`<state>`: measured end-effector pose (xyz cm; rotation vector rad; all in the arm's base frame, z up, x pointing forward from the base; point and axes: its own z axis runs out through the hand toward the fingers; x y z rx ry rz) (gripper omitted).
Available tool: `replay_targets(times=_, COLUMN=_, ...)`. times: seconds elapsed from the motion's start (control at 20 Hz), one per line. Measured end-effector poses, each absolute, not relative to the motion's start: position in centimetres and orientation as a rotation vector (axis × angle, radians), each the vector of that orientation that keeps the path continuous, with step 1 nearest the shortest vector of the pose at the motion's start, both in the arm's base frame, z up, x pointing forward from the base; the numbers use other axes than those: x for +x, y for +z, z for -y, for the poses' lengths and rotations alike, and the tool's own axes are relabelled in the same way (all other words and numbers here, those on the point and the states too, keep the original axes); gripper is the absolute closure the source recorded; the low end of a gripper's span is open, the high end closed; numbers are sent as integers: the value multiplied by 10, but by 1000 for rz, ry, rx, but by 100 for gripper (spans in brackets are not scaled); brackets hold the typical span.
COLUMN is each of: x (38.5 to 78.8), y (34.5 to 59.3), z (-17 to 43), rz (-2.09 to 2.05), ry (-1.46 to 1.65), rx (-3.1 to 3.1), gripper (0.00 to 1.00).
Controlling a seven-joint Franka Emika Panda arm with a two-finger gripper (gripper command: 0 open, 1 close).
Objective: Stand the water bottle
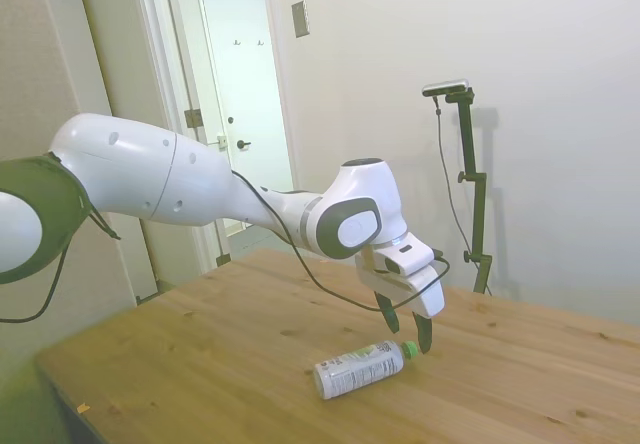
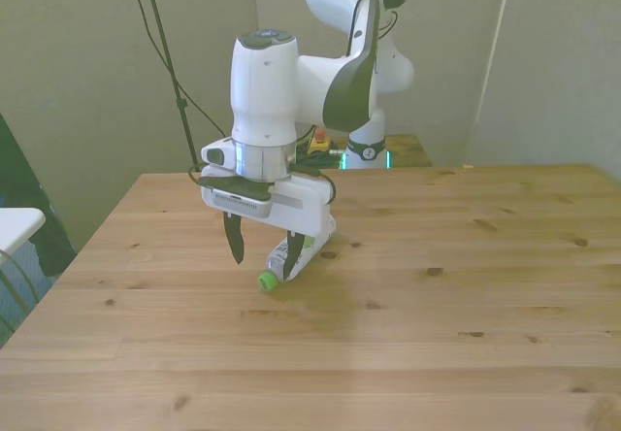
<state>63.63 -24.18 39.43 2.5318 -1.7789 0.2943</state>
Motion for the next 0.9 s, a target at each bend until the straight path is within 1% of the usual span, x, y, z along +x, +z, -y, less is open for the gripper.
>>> replay_targets(times=0.25, x=644, y=375, z=230, rz=1761, ry=256, rx=2537, gripper=0)
replay_targets(times=0.45, x=646, y=367, z=228, rz=1761, ry=241, rx=2533, gripper=0)
replay_targets(times=0.5, x=646, y=365, z=228, rz=1761, ry=237, rx=2531, gripper=100)
replay_targets(times=0.65, x=646, y=359, z=229, rz=1760, ry=226, rx=2528, gripper=100)
replay_targets(times=0.9, x=646, y=359, z=229, rz=1762, ry=225, rx=2526, gripper=100)
